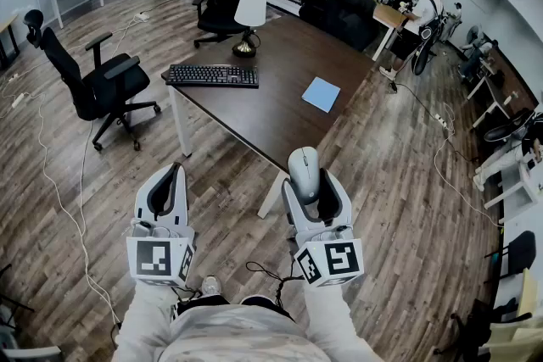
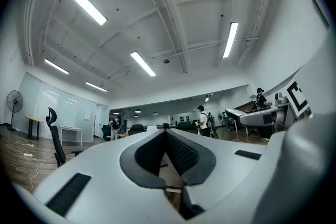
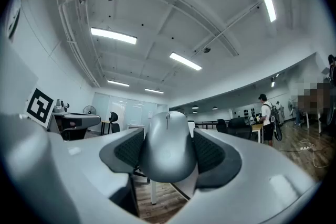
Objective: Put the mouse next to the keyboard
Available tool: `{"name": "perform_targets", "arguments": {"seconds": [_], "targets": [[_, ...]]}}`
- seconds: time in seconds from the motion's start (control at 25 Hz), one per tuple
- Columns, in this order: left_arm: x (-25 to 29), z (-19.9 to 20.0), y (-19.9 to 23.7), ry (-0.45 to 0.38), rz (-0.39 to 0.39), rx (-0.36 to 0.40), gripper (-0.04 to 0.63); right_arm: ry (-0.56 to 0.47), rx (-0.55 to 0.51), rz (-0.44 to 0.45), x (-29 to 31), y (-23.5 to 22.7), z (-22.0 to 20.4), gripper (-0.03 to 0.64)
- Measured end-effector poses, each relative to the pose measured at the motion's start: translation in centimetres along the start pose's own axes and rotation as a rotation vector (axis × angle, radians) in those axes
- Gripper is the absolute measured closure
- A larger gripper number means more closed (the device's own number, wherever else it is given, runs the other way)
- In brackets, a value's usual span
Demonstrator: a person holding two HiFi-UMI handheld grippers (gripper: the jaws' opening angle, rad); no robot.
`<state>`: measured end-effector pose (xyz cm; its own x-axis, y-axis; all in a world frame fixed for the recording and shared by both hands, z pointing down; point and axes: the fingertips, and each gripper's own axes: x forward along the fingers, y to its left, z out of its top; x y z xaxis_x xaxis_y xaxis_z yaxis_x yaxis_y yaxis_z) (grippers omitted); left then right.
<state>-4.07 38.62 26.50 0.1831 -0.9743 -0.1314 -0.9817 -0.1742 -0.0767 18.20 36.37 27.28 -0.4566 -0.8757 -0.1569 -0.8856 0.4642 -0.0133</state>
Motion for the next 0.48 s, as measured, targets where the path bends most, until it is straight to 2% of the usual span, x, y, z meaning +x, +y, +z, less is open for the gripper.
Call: {"name": "perform_targets", "arguments": {"seconds": [0.48], "targets": [[0.25,0.77,0.53,-0.007,-0.008,-0.006,0.591,0.002,-0.015,0.004,0.67,0.79,0.47,0.308]]}}
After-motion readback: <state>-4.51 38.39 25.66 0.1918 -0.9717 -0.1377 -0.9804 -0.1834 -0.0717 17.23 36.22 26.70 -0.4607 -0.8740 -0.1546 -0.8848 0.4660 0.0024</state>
